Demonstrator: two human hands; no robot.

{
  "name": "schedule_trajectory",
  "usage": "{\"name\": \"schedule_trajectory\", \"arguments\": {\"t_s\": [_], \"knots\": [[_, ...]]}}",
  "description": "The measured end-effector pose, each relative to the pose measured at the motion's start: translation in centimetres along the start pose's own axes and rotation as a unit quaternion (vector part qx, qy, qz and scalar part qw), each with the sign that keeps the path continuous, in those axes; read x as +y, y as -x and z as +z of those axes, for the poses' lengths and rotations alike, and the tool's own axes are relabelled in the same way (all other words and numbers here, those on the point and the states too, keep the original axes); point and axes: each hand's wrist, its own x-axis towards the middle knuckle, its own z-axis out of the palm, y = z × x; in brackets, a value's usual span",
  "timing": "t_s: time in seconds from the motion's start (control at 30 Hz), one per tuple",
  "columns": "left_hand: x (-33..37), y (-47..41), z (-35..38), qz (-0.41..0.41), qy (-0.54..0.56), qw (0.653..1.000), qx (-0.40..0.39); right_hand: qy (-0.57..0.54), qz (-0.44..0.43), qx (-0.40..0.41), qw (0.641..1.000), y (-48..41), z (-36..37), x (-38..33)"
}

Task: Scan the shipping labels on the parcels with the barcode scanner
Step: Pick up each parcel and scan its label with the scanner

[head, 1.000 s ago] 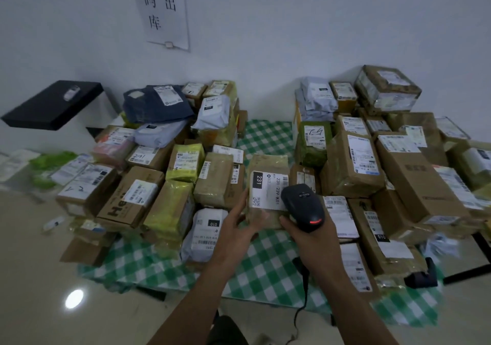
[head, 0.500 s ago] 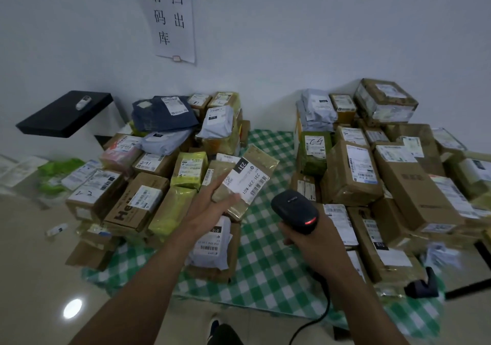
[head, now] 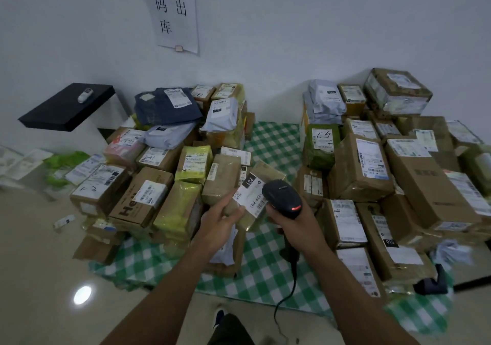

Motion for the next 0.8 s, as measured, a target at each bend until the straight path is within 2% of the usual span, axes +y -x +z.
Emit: {"name": "schedule_trajectory", "arguments": {"t_s": [0.13,0.37,0.57,0.8], "knots": [[0.8,-0.9,-1.6,0.070,-0.096,0.993,0.018,0.074,-0.014,0.019,0.997,-0.1,-1.2,-0.6],[2.8,-3.7,-2.9,0.190,-0.211,0.957,0.066,0.198,-0.036,-0.007,0.979,0.6,-1.7,-3.1],[3.2,-5.2,-3.0,0.212,-0.267,0.936,0.080,0.221,-0.042,-0.035,0.974,1.0,-1.8,-3.2],[3.0,-4.6,-2.9,0.206,-0.283,0.933,0.082,0.248,-0.052,-0.046,0.966,1.5,-2.1,-3.5]]}}
